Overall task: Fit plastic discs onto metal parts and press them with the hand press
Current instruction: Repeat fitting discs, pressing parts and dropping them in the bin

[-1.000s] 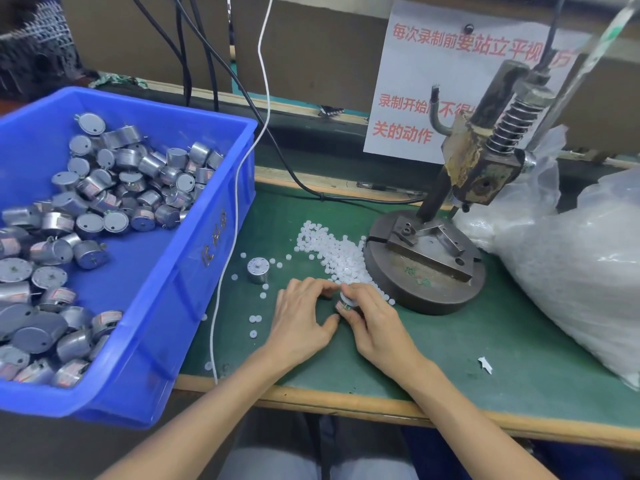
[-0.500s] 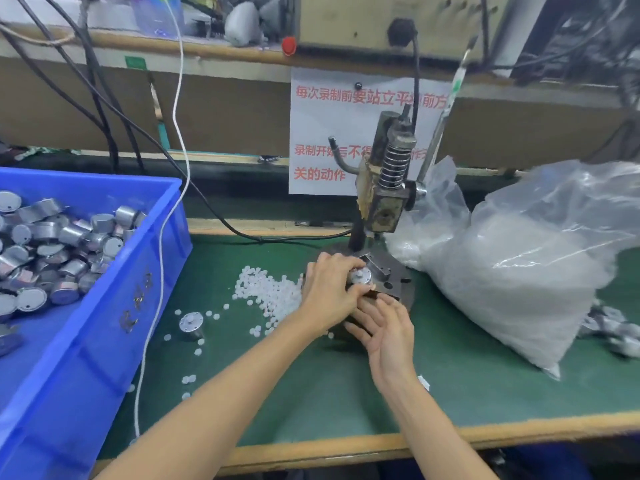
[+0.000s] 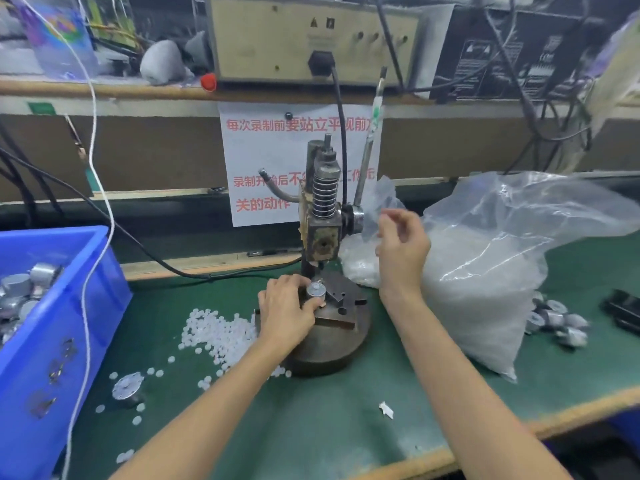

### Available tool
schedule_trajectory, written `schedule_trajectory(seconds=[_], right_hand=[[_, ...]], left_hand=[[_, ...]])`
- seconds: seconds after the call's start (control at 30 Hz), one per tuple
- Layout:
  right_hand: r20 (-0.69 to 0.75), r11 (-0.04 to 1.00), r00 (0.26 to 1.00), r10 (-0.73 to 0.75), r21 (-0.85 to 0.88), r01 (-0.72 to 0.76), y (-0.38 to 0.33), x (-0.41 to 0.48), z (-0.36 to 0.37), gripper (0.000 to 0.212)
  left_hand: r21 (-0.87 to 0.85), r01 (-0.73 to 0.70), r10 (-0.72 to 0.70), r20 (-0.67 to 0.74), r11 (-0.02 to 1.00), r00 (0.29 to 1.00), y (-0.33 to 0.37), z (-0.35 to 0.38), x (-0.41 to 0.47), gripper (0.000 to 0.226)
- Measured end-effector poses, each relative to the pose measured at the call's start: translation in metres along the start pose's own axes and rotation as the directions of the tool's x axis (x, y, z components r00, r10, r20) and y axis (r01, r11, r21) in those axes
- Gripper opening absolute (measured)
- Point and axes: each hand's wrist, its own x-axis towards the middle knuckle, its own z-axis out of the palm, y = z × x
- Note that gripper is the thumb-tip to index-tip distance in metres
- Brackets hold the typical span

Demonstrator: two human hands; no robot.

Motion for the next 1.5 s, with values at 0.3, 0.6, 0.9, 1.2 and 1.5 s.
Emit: schedule_trajectory(seconds=[0.3, 0.6, 0.9, 1.2, 1.5], right_hand=[[0.075, 0.994, 0.992, -0.103, -0.012, 0.104, -0.062, 0.059, 0.039, 0.011], [0.009, 0.956, 0.965, -0.262, 0.139, 0.258, -0.048, 0.017, 0.028, 0.011], [0.114, 1.000, 0.993, -0.011, 0.022, 0.009, -0.001, -0.007, -0.003, 0.019], [0.491, 0.914, 0.795, 0.355, -0.359, -0.187, 0.059, -0.089, -0.101, 0.022], [0.273, 0.798, 0.756, 0.594, -0.315, -0.514, 0.051, -0.126, -0.252, 0.023]], left_hand=[[0.027, 0.037, -0.037, 0.003, 0.999, 0.999, 0.004, -0.004, 0.003, 0.035], [0.056, 0.019, -0.019, -0.016, 0.998, 1.000, 0.005, -0.002, 0.000, 0.040], [0.065, -0.040, 0.043, -0.046, 0.997, 0.998, 0.002, -0.004, -0.014, 0.036], [-0.228, -0.282, 0.302, 0.057, 0.932, 0.952, 0.044, 0.009, -0.103, 0.033], [-0.397, -0.395, 0.540, 0.381, 0.828, 0.750, 0.116, 0.061, -0.167, 0.025]])
